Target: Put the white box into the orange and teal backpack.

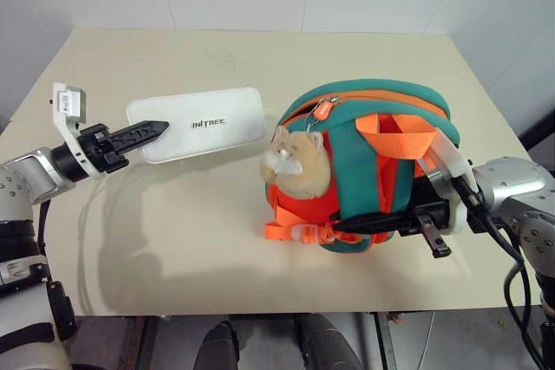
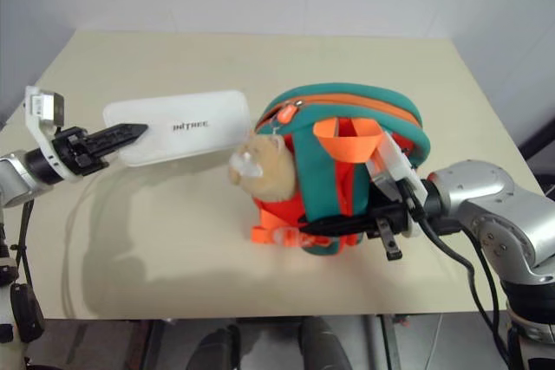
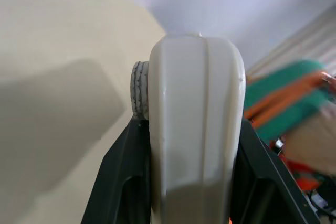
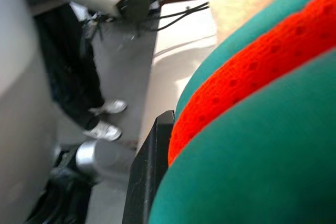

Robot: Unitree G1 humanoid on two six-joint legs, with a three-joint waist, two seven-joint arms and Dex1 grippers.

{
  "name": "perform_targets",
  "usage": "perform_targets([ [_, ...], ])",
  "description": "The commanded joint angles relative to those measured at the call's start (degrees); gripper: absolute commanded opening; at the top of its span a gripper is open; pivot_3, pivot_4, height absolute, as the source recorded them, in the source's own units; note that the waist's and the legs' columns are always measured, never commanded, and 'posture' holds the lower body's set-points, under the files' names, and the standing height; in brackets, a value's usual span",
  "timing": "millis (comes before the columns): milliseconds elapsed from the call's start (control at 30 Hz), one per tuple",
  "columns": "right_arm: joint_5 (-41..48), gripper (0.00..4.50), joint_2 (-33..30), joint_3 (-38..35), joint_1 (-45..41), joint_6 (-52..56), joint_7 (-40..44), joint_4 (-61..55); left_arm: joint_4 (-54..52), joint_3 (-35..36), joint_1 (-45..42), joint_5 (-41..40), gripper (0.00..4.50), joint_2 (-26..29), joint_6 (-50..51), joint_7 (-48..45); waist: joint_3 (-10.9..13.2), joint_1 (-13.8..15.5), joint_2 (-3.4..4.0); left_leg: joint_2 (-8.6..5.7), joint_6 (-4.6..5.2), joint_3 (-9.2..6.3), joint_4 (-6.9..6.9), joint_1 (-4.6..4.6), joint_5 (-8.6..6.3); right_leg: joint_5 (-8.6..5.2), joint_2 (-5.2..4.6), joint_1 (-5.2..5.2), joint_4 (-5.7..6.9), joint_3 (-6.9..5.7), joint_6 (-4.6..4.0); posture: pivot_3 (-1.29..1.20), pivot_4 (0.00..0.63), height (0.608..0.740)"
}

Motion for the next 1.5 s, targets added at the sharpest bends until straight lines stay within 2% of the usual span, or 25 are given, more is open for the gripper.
perform_targets([
  [33,-0.84,0.00,0.56,-0.22,0.97,-1.86,1.37,0.70,-6.46,5.79,1.30,-3.96,1.32,-0.30,-7.65,-6.41,0.00,0.13,-0.01,0.00,0.00,0.00,0.01,-0.01,0.00,0.00,0.00,-0.01,0.02,0.00,-0.01,0.00,0.150,0.740],
  [200,-1.75,0.00,0.50,-0.26,3.44,-2.34,3.28,3.06,-8.72,6.50,1.79,-5.43,1.32,-0.58,-11.62,-10.51,0.00,0.27,-0.01,0.00,0.00,0.00,0.14,0.00,0.00,-0.02,0.01,-0.03,0.20,-0.01,-0.03,0.00,0.150,0.740],
  [500,-5.28,0.00,0.46,-0.15,6.53,-4.79,5.59,6.23,-12.16,2.20,1.84,-4.23,1.32,1.25,-15.08,-16.85,0.02,-0.06,-0.04,-0.01,0.04,-0.01,0.81,0.01,-0.01,-0.01,0.06,0.04,0.74,0.02,0.00,0.00,0.150,0.740],
  [667,-6.07,0.00,0.80,-0.01,6.09,-5.12,5.65,6.84,-11.18,-0.24,-0.92,-3.84,1.32,1.90,-16.43,-19.27,0.03,-0.11,-0.05,0.00,0.04,-0.02,0.83,0.09,0.00,-0.02,0.10,0.04,0.87,0.04,-0.01,0.00,0.150,0.740],
  [800,-6.48,0.00,1.15,0.35,5.34,-5.20,5.61,6.99,-10.29,-6.18,-1.19,2.35,1.32,4.45,-21.70,-23.39,0.03,-0.12,-0.05,0.00,0.05,-0.01,0.82,0.09,0.00,-0.02,0.10,0.06,0.83,0.05,0.00,0.00,0.150,0.740],
  [1133,-7.28,0.00,2.11,1.13,4.05,-5.20,5.11,7.31,-4.30,-15.65,-8.35,14.47,1.32,5.16,-35.32,-27.25,0.03,-0.06,-0.05,0.00,0.05,-0.01,0.85,0.09,0.00,-0.03,0.11,0.08,0.85,0.05,-0.01,0.00,0.150,0.740],
  [1367,-7.45,0.00,2.55,1.52,3.64,-5.44,5.08,7.47,-5.60,-20.43,-13.03,15.21,1.32,1.53,-35.86,-27.56,0.03,0.04,-0.05,0.00,0.05,-0.02,0.88,0.10,0.00,-0.05,0.12,0.10,0.90,0.05,0.00,0.00,0.150,0.740],
  [1500,-7.73,0.00,3.20,2.14,3.19,-5.65,5.06,7.64,-6.91,-24.41,-15.95,17.21,1.32,-2.62,-34.49,-24.72,0.03,0.14,-0.05,0.00,0.06,-0.05,0.94,0.16,0.00,-0.04,0.12,0.21,0.89,0.05,0.03,0.00,0.150,0.740],
])
